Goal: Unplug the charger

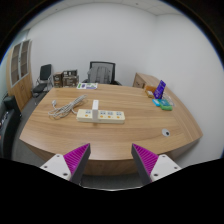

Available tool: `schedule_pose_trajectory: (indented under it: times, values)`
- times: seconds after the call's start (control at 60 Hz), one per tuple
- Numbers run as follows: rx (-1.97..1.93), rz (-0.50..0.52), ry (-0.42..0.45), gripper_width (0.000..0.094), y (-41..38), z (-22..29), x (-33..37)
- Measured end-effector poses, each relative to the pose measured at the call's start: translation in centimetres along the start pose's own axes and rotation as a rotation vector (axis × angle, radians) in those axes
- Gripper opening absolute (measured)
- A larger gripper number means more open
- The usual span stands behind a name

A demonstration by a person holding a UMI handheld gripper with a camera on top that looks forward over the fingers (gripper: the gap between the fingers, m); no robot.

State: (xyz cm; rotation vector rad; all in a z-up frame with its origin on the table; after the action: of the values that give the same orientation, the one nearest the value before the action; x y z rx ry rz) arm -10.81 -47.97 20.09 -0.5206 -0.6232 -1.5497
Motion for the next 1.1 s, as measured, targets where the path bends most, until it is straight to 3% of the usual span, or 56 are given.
schedule_pose_trajectory:
  times: [0.133,0.233,0.5,0.583,0.683,0.717,0.9,1.1]
  values:
    - [-0.028,0.038,0.051,0.0858,-3.3,0.5,-6.6]
    - [-0.038,0.032,0.153,0.0857,-4.4,3.3,-12.6]
    - [-0.007,0.036,0.159,0.0767,-6.2,8.2,-25.4]
    - [-0.027,0.043,0.146,0.0656,-6.3,8.6,-27.4]
    - [-0.017,0.013,0.159,0.0305,-5.3,9.3,-28.2]
    - [-0.022,0.031,0.168,0.0261,-5.8,9.4,-28.3]
    - [-0.027,0.087,0.154,0.0157,-5.8,9.6,-28.2]
    - [-0.075,0.111,0.109,0.0143,-5.6,10.8,-28.0]
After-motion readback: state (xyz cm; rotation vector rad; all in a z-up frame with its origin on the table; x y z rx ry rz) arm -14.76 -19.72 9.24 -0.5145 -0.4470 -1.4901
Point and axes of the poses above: the point between the fingertips, and its own axes, seen from behind it with the camera up: y to the right, z up, x backward, against the way the camera looks, the point moved 5 cm from there along x, backward, against the way the camera looks, and after that the axes turned 5 degrees about z, right-handed, at the moved point
